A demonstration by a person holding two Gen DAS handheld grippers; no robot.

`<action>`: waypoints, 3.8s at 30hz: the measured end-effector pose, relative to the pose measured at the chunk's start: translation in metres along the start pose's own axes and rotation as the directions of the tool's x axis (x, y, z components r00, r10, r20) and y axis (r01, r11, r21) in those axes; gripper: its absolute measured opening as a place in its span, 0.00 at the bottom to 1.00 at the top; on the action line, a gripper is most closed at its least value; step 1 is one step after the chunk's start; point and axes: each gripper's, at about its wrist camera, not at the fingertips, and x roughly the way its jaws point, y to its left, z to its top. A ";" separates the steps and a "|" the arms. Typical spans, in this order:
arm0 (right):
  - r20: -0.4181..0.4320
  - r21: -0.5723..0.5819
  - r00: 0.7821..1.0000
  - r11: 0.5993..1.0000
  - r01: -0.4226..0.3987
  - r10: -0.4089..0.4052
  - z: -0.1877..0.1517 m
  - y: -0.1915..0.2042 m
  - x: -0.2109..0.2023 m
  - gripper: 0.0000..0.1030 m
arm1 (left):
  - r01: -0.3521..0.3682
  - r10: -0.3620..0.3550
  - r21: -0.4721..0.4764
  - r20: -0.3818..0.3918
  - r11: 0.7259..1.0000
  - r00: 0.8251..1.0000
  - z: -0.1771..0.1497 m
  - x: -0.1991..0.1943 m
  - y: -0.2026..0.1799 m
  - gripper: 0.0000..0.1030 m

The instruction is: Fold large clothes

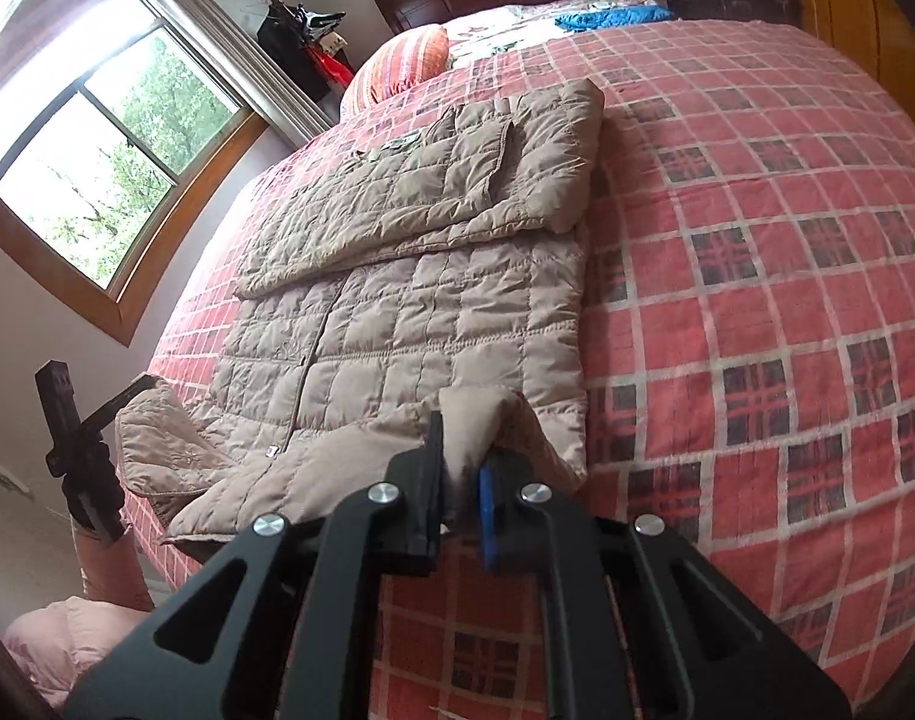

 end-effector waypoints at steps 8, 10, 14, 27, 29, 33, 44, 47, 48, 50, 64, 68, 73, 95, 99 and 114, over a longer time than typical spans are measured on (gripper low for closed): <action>-0.050 0.112 0.998 0.993 -0.034 0.040 0.051 -0.030 0.035 0.08 | -0.043 0.042 -0.037 -0.044 0.998 0.998 0.044 0.056 0.020 0.11; -0.064 0.135 0.997 0.990 -0.038 0.047 0.062 -0.036 0.044 0.08 | -0.052 0.049 -0.041 -0.065 0.998 0.997 0.053 0.071 0.023 0.11; -0.084 0.169 0.995 0.985 -0.038 0.053 0.079 -0.047 0.062 0.08 | -0.066 0.059 -0.056 -0.108 0.996 0.992 0.064 0.099 0.030 0.11; -0.140 0.222 0.989 0.975 -0.023 0.055 0.101 -0.070 0.101 0.14 | -0.059 0.031 -0.147 -0.184 0.987 0.983 0.071 0.141 0.052 0.14; -0.125 0.221 0.990 0.975 -0.038 0.067 0.098 -0.068 0.092 0.19 | -0.053 0.024 -0.153 -0.183 0.987 0.983 0.071 0.136 0.054 0.15; -0.072 0.209 0.991 0.974 -0.093 0.110 0.093 -0.066 0.065 0.54 | 0.004 -0.030 -0.179 -0.144 0.984 0.989 0.077 0.112 0.057 0.28; -0.054 0.119 0.998 0.993 -0.018 0.024 0.077 -0.056 0.056 0.68 | -0.116 0.113 -0.054 -0.058 0.992 0.992 0.060 0.090 0.057 0.62; -0.074 0.127 0.997 0.992 -0.020 0.030 0.081 -0.056 0.073 0.66 | -0.120 0.115 -0.053 -0.084 0.991 0.990 0.056 0.104 0.059 0.63; -0.083 0.124 0.996 0.992 -0.020 0.031 0.082 -0.055 0.078 0.62 | -0.115 0.110 -0.056 -0.092 0.992 0.990 0.055 0.108 0.058 0.64; -0.108 0.109 0.994 0.994 -0.009 0.021 0.081 -0.053 0.087 0.50 | -0.100 0.094 -0.051 -0.102 0.994 0.990 0.055 0.115 0.055 0.64; 0.048 -0.008 0.998 1.000 0.030 -0.030 0.072 -0.014 0.022 0.09 | -0.063 0.062 0.032 0.057 0.997 0.996 0.058 0.066 0.011 0.08; 0.138 -0.050 0.990 0.998 0.026 -0.019 0.093 0.008 -0.009 0.09 | -0.059 0.053 0.030 0.180 0.998 0.982 0.081 0.033 0.001 0.08; 0.212 -0.067 0.977 0.997 0.046 -0.031 0.143 0.028 -0.027 0.09 | -0.091 0.074 0.040 0.309 0.995 0.948 0.126 0.016 -0.011 0.08; -0.008 0.175 0.982 0.967 0.187 -0.188 0.258 -0.069 0.155 0.10 | -0.290 0.292 -0.059 0.026 0.955 0.956 0.195 0.240 0.037 0.12; -0.024 0.216 0.988 0.964 0.154 -0.152 0.248 -0.085 0.173 0.12 | -0.291 0.292 -0.069 0.001 0.954 0.956 0.188 0.250 0.042 0.17; 0.070 0.159 0.994 0.984 0.078 -0.090 0.220 -0.067 0.105 0.49 | -0.199 0.197 -0.157 -0.027 0.967 0.980 0.177 0.181 0.063 0.48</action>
